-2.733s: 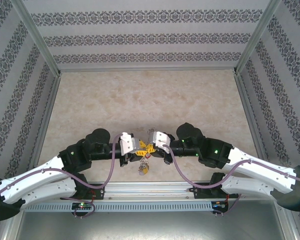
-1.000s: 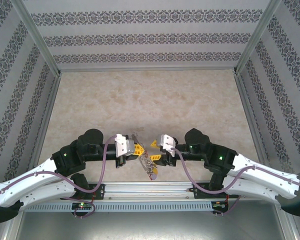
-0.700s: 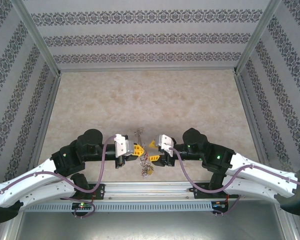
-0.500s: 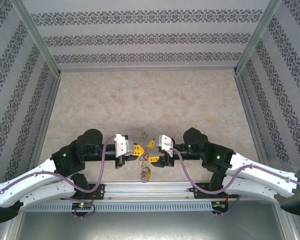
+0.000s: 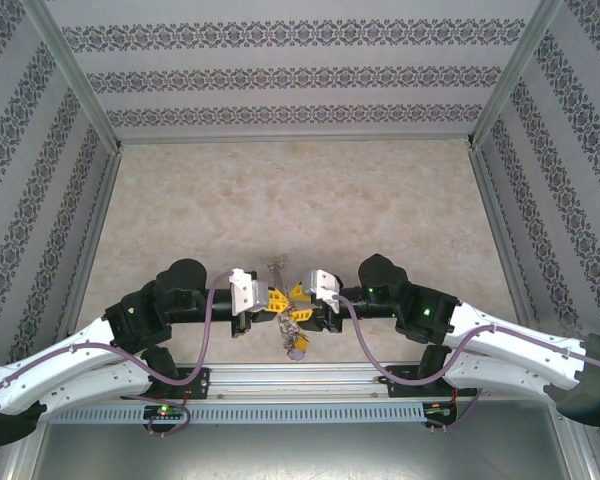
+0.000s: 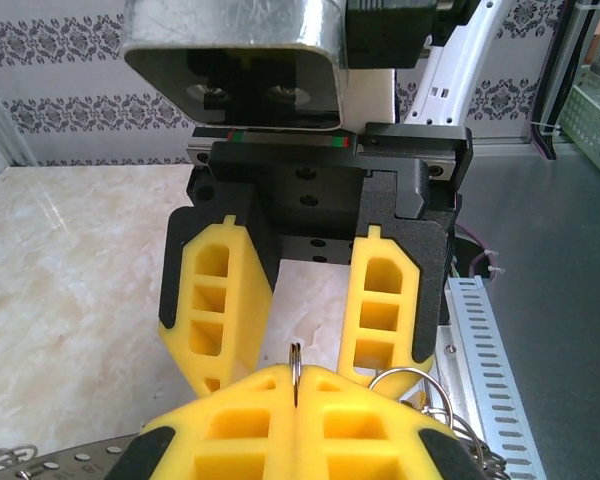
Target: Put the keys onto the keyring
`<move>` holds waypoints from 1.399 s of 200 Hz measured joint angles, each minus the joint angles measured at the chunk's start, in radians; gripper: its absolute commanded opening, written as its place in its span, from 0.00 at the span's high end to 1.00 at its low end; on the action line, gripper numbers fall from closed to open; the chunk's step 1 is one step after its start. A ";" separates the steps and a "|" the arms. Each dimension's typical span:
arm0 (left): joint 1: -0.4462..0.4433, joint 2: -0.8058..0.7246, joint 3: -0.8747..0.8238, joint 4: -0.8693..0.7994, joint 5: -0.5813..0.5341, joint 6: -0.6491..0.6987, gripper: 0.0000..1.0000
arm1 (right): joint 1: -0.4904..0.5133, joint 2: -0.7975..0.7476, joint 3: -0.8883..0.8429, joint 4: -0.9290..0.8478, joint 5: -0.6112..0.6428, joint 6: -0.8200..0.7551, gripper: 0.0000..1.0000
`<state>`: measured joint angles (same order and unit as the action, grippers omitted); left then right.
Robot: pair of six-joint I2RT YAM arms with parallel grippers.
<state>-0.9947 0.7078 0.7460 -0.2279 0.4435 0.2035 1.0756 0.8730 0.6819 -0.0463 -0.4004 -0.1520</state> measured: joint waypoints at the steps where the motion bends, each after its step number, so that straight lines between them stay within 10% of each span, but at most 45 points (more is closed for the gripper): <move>1: 0.000 0.000 0.000 0.000 0.000 0.000 1.00 | 0.000 0.000 -0.001 0.000 0.000 0.000 0.64; 181: 0.000 -0.001 -0.051 0.024 -0.114 -0.011 1.00 | -0.001 -0.039 0.015 -0.093 0.121 -0.007 1.00; 236: 0.001 -0.005 -0.119 0.085 -0.234 -0.042 0.63 | -0.009 0.045 0.107 -0.234 0.212 -0.011 1.00; 280: 0.001 -0.053 -0.167 0.110 -0.311 -0.075 0.55 | -0.014 0.200 0.200 -0.307 0.269 -0.011 1.00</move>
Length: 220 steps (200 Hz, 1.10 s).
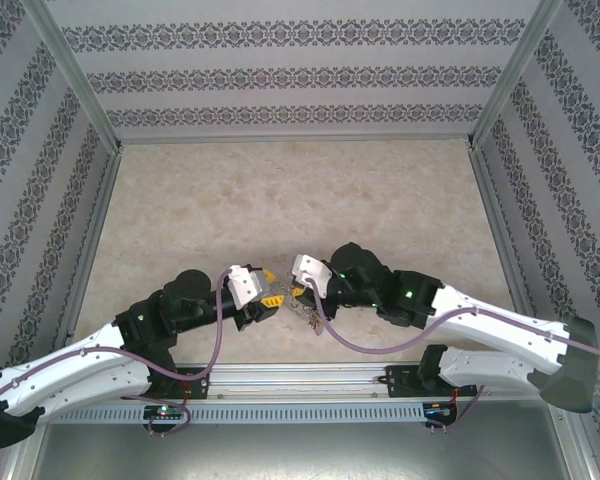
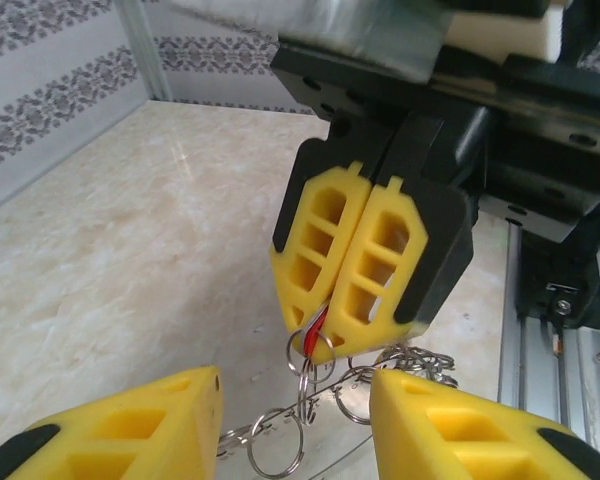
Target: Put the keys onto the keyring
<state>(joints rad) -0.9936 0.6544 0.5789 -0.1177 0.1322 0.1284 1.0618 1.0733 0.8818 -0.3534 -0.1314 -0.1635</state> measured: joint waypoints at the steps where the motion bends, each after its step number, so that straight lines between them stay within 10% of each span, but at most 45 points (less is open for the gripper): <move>1: 0.000 -0.002 -0.001 0.000 -0.002 -0.001 0.54 | 0.000 0.003 0.002 0.000 0.001 0.000 1.00; 94: 0.000 -0.229 -0.154 0.011 -0.317 -0.105 0.41 | -0.079 0.314 0.166 0.010 -0.008 0.017 1.00; 220: 0.000 -0.150 -0.118 -0.001 -0.358 -0.096 0.40 | -0.333 0.362 -0.103 0.089 -0.041 0.228 1.00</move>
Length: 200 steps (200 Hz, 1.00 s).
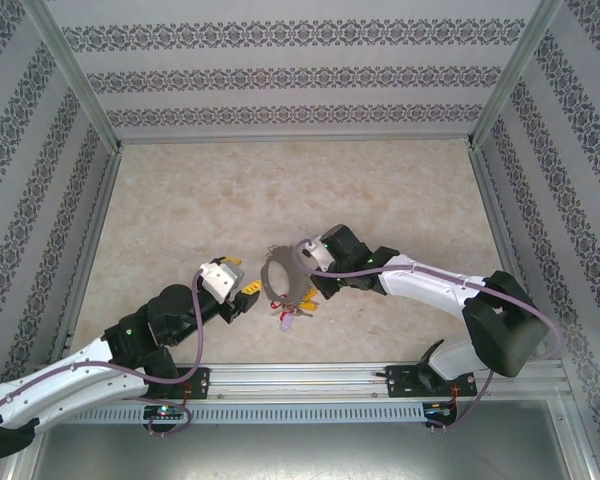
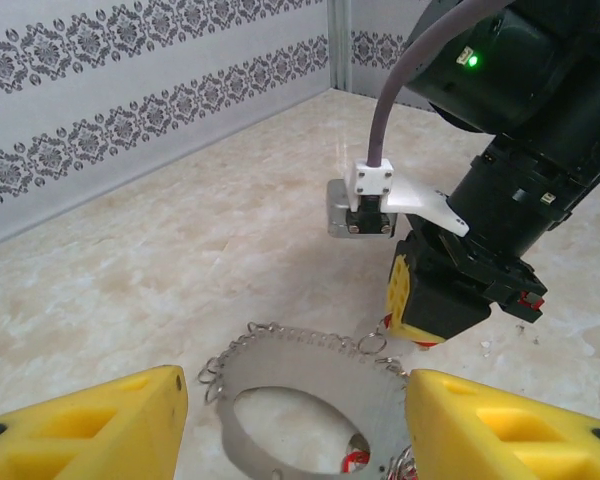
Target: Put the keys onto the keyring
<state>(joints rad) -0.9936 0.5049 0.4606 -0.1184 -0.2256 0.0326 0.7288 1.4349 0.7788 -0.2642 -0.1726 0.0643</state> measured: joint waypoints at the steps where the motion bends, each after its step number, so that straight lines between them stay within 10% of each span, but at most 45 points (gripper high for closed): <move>1: 0.000 0.000 0.000 0.000 0.000 0.000 0.40 | -0.003 -0.001 -0.002 0.000 0.000 0.003 1.00; 85: 0.000 0.082 0.005 0.046 0.037 -0.001 0.29 | -0.067 -0.003 -0.072 0.028 -0.028 0.072 0.68; 109: 0.000 0.082 0.015 0.046 0.038 -0.009 0.04 | -0.079 -0.023 -0.072 0.019 -0.026 0.084 0.45; 128: 0.000 0.077 0.027 0.047 0.037 -0.011 0.00 | -0.085 -0.105 -0.078 0.007 -0.015 0.086 0.03; 200: 0.048 0.146 0.124 0.046 -0.145 -0.014 0.00 | -0.162 -0.666 -0.194 0.112 0.193 0.034 0.02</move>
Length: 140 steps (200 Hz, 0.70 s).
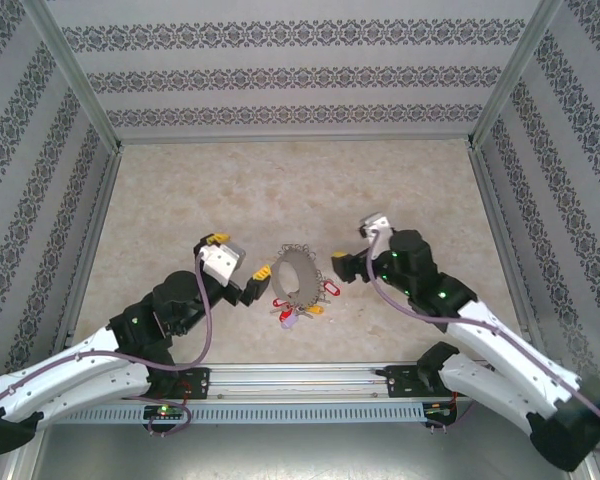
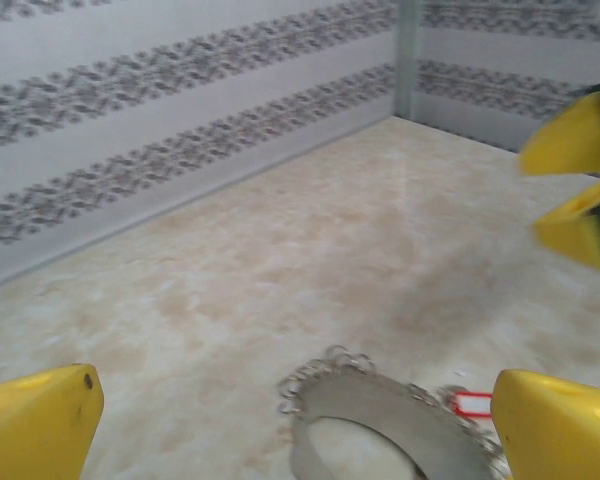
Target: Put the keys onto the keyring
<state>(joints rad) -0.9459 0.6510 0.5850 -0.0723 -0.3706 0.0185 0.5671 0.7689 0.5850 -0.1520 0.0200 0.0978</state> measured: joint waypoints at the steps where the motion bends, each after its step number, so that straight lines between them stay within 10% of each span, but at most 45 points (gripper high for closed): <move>1: 0.010 0.008 0.004 0.000 -0.007 -0.002 0.00 | -0.005 -0.011 -0.006 0.008 0.003 0.000 0.02; 53: 0.383 0.229 -0.006 0.082 0.020 -0.047 0.00 | -0.347 -0.074 -0.234 0.225 0.089 0.019 0.02; 140: 0.721 0.664 -0.088 0.390 -0.083 -0.062 0.00 | -0.462 0.375 -0.391 0.833 0.126 -0.080 0.02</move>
<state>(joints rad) -0.2245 1.3151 0.4969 0.3176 -0.4538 -0.0433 0.1051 1.1442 0.1936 0.6807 0.1463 0.0177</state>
